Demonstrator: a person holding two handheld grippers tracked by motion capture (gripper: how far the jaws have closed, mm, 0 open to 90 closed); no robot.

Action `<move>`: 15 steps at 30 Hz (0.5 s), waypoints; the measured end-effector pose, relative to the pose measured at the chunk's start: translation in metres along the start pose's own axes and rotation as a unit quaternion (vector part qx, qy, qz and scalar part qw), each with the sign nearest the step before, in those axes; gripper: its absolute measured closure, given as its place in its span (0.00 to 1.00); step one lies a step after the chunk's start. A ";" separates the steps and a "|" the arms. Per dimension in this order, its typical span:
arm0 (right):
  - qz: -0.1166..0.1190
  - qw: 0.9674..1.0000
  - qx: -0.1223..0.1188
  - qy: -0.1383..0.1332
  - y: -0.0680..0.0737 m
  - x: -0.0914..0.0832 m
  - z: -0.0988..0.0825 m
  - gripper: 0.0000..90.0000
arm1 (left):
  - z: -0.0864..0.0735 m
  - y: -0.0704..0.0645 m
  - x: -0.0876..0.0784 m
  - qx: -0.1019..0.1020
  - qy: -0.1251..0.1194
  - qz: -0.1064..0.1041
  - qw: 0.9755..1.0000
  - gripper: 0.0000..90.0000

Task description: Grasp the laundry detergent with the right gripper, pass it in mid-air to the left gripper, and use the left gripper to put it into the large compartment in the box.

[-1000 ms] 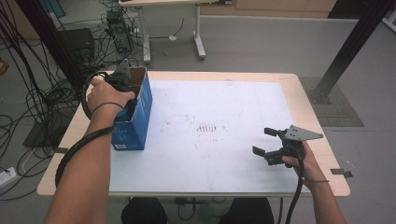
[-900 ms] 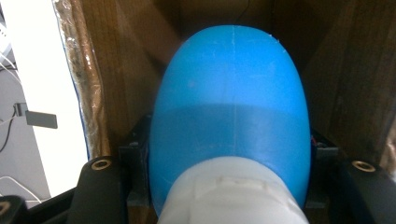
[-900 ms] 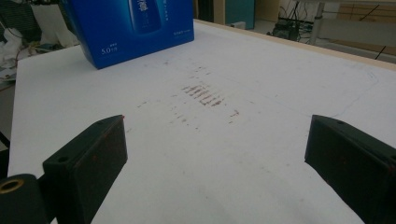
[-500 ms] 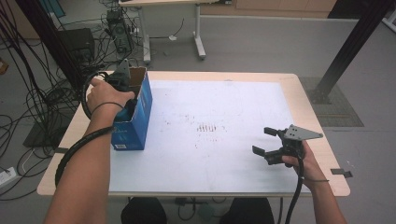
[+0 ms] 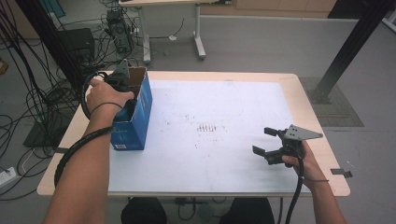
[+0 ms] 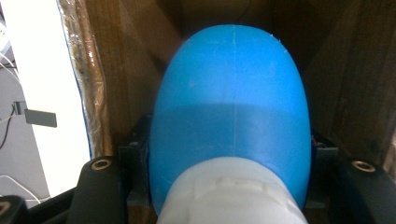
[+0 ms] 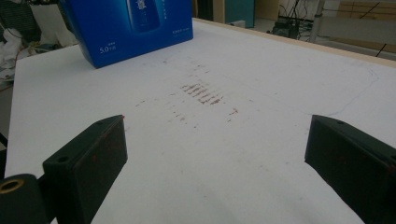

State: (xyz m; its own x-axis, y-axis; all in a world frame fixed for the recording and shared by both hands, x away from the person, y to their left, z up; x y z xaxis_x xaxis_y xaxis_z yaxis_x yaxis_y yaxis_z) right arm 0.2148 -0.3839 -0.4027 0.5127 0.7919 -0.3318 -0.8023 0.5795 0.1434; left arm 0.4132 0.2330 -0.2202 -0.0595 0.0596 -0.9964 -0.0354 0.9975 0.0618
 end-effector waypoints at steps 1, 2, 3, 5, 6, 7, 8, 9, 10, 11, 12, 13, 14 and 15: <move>0.000 1.000 0.000 0.000 0.000 0.000 0.000 0.05 | 0.000 0.000 0.000 -0.001 0.001 0.000 1.000 0.42; 0.000 1.000 0.000 0.000 0.000 0.000 0.000 0.05 | 0.000 0.000 0.000 -0.001 0.001 0.000 1.000 0.42; 0.001 1.000 0.000 0.000 0.000 0.000 0.000 0.06 | 0.000 0.000 0.000 -0.001 0.000 -0.001 1.000 0.42; 0.000 1.000 -0.001 0.000 0.000 0.000 0.001 0.05 | -0.001 0.001 0.000 -0.001 -0.002 -0.001 1.000 0.42; 0.000 1.000 -0.001 -0.001 0.000 0.000 0.001 0.05 | -0.001 0.001 0.000 -0.001 -0.002 -0.001 1.000 0.42; 0.000 1.000 -0.001 -0.001 0.000 0.000 0.001 0.06 | -0.001 0.001 0.000 -0.002 -0.002 -0.001 1.000 0.42; 0.000 1.000 -0.001 -0.001 0.000 0.000 0.000 0.05 | -0.001 0.001 0.000 -0.002 -0.002 -0.001 1.000 0.42; 0.000 1.000 -0.001 0.000 0.000 0.000 0.000 0.05 | -0.001 0.001 0.000 -0.003 -0.001 -0.001 1.000 0.42; 0.000 1.000 -0.001 -0.001 0.000 0.000 0.000 0.05 | -0.001 0.001 0.000 -0.003 -0.002 -0.001 1.000 0.42; 0.000 1.000 -0.001 0.000 0.001 0.000 0.001 0.05 | -0.001 0.001 0.000 -0.003 -0.002 -0.001 1.000 0.42; 0.000 1.000 -0.001 0.000 0.000 0.000 0.001 0.06 | -0.001 0.001 0.000 -0.003 -0.001 -0.001 1.000 0.42; 0.001 1.000 -0.001 0.000 0.000 0.000 0.001 0.05 | -0.001 0.002 0.000 -0.003 0.000 -0.002 1.000 0.42; 0.000 1.000 -0.001 0.000 0.000 0.000 0.001 0.05 | 0.000 0.002 0.000 -0.002 0.000 -0.003 1.000 0.42; 0.000 1.000 -0.001 0.000 0.000 0.000 0.001 0.06 | 0.000 0.003 0.000 -0.001 0.000 -0.004 1.000 0.42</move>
State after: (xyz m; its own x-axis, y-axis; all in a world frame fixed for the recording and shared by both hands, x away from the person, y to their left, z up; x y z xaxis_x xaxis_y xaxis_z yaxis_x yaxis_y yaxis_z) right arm 0.2150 -0.3833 -0.4016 0.5119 0.7924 -0.3318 -0.8031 0.5785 0.1428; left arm 0.4126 0.2356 -0.2200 -0.0599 0.0520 -0.9968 -0.0381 0.9978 0.0544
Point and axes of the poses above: each handheld gripper's, and its own axes: x roughly forward along the jaws, z roughly out of its top, y roughly to its left, the point moved 2 cm from there along x, roughly forward along the jaws, and after that the axes turned 2 degrees about -y, right-handed, at the moved point
